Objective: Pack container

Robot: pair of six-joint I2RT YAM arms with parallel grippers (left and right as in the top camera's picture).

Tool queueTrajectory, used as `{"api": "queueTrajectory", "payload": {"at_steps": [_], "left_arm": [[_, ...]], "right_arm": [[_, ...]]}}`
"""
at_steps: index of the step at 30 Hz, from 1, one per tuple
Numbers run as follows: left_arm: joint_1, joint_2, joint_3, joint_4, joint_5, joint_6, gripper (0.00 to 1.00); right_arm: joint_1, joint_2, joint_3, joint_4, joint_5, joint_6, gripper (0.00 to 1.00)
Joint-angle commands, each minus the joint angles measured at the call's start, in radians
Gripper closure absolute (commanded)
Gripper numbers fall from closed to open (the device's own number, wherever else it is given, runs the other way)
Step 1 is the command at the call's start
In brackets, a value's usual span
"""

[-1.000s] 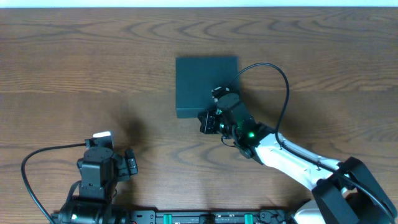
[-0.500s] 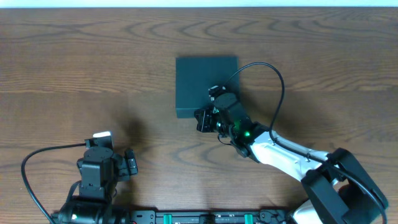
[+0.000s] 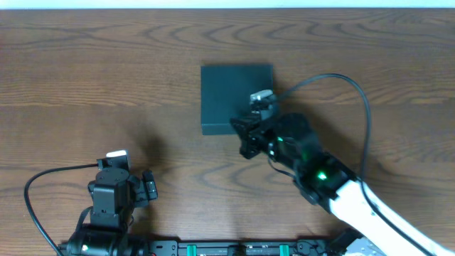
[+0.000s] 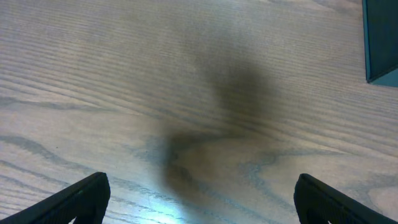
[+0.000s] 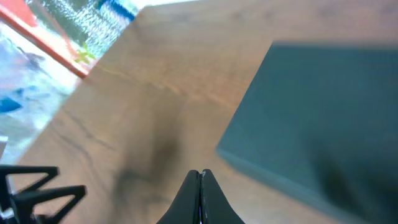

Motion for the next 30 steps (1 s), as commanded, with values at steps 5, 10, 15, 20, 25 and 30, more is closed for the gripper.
{"api": "queueTrajectory", "payload": {"at_steps": [5, 10, 15, 20, 25, 30], "left_arm": [[0.003, -0.005, 0.000, 0.003, -0.013, 0.021, 0.05], [0.003, -0.005, 0.000, 0.003, -0.013, 0.021, 0.05], [0.003, -0.005, 0.000, 0.003, -0.013, 0.021, 0.04], [0.003, -0.005, 0.000, 0.003, -0.013, 0.021, 0.05], [0.003, -0.005, 0.000, 0.003, -0.013, 0.021, 0.05], [0.003, -0.005, 0.000, 0.003, -0.013, 0.021, 0.05]], "right_arm": [[-0.144, -0.177, 0.010, -0.148, 0.050, -0.303, 0.99], [-0.299, -0.282, 0.010, -0.233, -0.097, -0.365, 0.98], [-0.432, -0.408, -0.031, -0.217, -0.220, -0.370, 0.88], [-0.490, -0.577, -0.179, -0.035, -0.220, -0.275, 0.01], [-0.492, -0.684, -0.330, 0.106, -0.104, -0.118, 0.01], [-0.499, -0.721, -0.418, 0.118, 0.174, -0.083, 0.01]]}}
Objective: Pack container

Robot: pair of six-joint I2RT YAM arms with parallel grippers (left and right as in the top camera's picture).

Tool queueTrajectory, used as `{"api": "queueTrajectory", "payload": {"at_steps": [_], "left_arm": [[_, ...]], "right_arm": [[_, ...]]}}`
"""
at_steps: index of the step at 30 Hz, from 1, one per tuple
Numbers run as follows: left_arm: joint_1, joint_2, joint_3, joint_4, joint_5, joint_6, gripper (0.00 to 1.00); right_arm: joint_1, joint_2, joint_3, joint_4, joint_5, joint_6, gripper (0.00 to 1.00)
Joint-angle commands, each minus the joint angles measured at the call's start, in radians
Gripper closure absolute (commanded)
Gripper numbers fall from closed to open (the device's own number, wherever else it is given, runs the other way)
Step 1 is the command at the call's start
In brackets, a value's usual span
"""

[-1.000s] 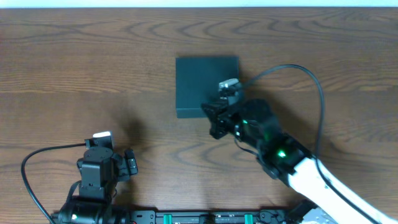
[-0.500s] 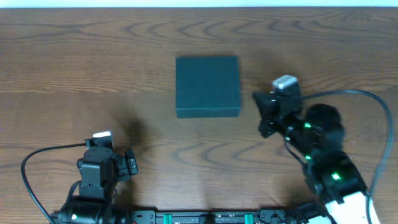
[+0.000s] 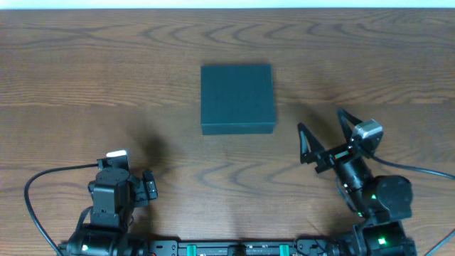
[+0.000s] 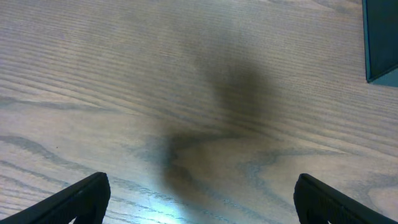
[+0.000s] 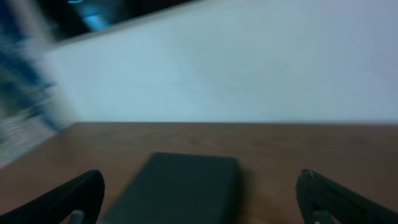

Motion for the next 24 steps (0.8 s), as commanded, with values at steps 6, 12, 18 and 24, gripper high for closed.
{"api": "queueTrajectory", "payload": {"at_steps": [6, 12, 18, 24], "left_arm": [[0.003, -0.005, 0.000, 0.002, -0.013, 0.021, 0.05], [0.003, -0.005, 0.000, 0.002, -0.013, 0.021, 0.04], [0.003, -0.005, 0.000, 0.002, -0.013, 0.021, 0.05], [0.003, -0.005, 0.000, 0.002, -0.013, 0.021, 0.05]], "right_arm": [[-0.012, -0.096, -0.136, 0.044, 0.300, 0.055, 0.01], [-0.027, -0.186, -0.246, 0.127, 0.253, -0.147, 0.01], [-0.089, -0.250, -0.285, 0.140, 0.158, -0.148, 0.01], [-0.111, -0.317, -0.294, 0.140, 0.148, -0.148, 0.01]]}}
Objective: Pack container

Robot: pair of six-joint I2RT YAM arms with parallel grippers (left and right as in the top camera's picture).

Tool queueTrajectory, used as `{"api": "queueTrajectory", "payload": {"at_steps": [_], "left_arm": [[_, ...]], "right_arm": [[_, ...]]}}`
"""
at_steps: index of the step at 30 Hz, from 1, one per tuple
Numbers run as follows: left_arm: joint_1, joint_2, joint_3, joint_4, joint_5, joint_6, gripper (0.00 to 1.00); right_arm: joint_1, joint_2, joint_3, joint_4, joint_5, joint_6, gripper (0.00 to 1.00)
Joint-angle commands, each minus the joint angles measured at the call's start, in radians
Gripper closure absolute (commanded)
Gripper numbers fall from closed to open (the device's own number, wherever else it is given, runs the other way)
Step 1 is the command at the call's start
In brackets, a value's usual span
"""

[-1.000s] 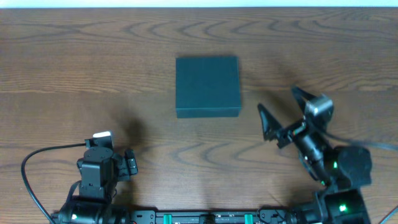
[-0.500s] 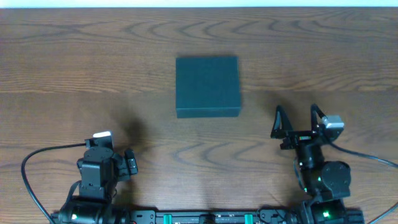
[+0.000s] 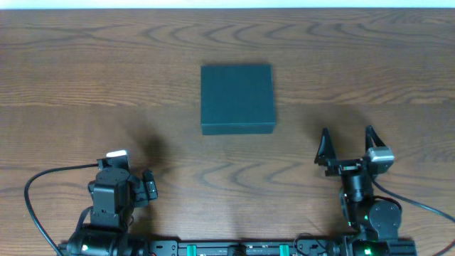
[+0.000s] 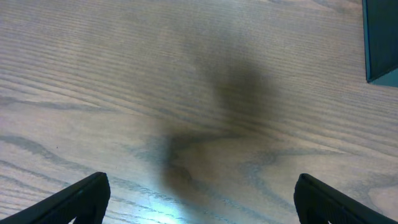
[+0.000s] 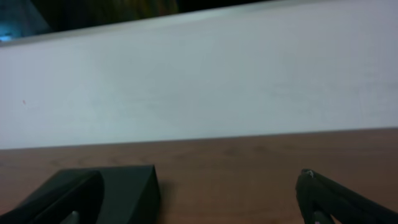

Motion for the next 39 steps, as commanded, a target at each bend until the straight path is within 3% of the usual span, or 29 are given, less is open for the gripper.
{"api": "queueTrajectory", "payload": {"at_steps": [1, 18, 25, 39], "left_arm": [[0.003, -0.005, 0.000, 0.002, -0.013, 0.021, 0.05], [0.003, -0.005, 0.000, 0.002, -0.013, 0.021, 0.05], [0.003, -0.005, 0.000, 0.002, -0.013, 0.021, 0.05], [0.003, -0.005, 0.000, 0.002, -0.013, 0.021, 0.05]], "right_arm": [[-0.011, -0.048, -0.021, 0.002, -0.028, -0.022, 0.01], [-0.011, -0.141, -0.048, -0.105, -0.015, -0.022, 0.01], [-0.011, -0.141, -0.048, -0.320, -0.010, -0.021, 0.01], [-0.011, -0.140, -0.048, -0.313, -0.006, -0.011, 0.01]]}}
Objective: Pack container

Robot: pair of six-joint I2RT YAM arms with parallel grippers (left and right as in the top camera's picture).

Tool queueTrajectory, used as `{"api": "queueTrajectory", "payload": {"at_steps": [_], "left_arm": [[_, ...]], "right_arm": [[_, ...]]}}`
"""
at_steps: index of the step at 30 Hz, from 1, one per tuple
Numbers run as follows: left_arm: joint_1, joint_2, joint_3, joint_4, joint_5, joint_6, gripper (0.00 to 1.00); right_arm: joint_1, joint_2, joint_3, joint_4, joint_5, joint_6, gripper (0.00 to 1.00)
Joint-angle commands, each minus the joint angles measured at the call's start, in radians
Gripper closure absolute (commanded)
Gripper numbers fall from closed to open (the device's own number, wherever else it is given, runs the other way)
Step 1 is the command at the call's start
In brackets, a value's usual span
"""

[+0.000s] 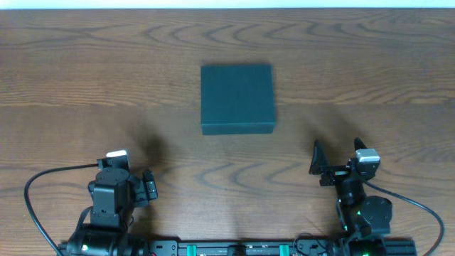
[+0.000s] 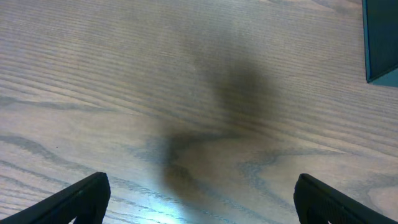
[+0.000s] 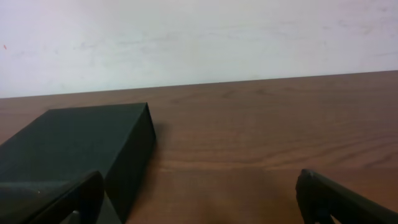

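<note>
A dark teal closed box [image 1: 237,98] lies flat in the middle of the wooden table [image 1: 370,64]; its corner shows at the right edge of the left wrist view [image 2: 380,40], and it sits ahead and to the left in the right wrist view [image 3: 74,146]. My left gripper [image 2: 198,199] rests at the front left, open over bare wood. My right gripper [image 3: 198,199] is parked at the front right [image 1: 337,162], open, nothing between its fingers, well short of the box.
A white wall [image 3: 199,37] rises behind the table's far edge. A dark shadow patch [image 2: 239,93] lies on the wood ahead of the left gripper. Cables trail from both arm bases at the front edge.
My right gripper has drawn slightly nearer the front edge and tipped lower, so the box fills more of its view. The left arm and the box have not moved.
My right gripper was shut and reaching over the box's near right corner. Then it stood open, drawn back to the front right of the table. It stayed open nearer its base, and now sits parked there. The box and left arm stayed put throughout.
</note>
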Motion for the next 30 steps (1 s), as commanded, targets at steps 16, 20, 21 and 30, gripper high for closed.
{"api": "queueTrajectory", "payload": {"at_steps": [16, 20, 21, 30], "left_arm": [[-0.007, -0.113, -0.005, -0.002, 0.025, 0.004, 0.05], [-0.005, -0.225, -0.029, 0.100, 0.024, 0.011, 0.05], [-0.005, -0.253, -0.040, 0.143, 0.024, 0.011, 0.05], [-0.004, -0.402, -0.262, 0.761, 0.060, 0.049, 0.05]], "right_arm": [[-0.008, -0.007, -0.002, -0.005, 0.005, -0.004, 0.01], [-0.008, -0.007, -0.002, -0.005, 0.005, -0.004, 0.01], [-0.008, -0.007, -0.002, -0.005, 0.005, -0.004, 0.01], [-0.008, -0.007, -0.002, -0.005, 0.005, -0.004, 0.01]]}}
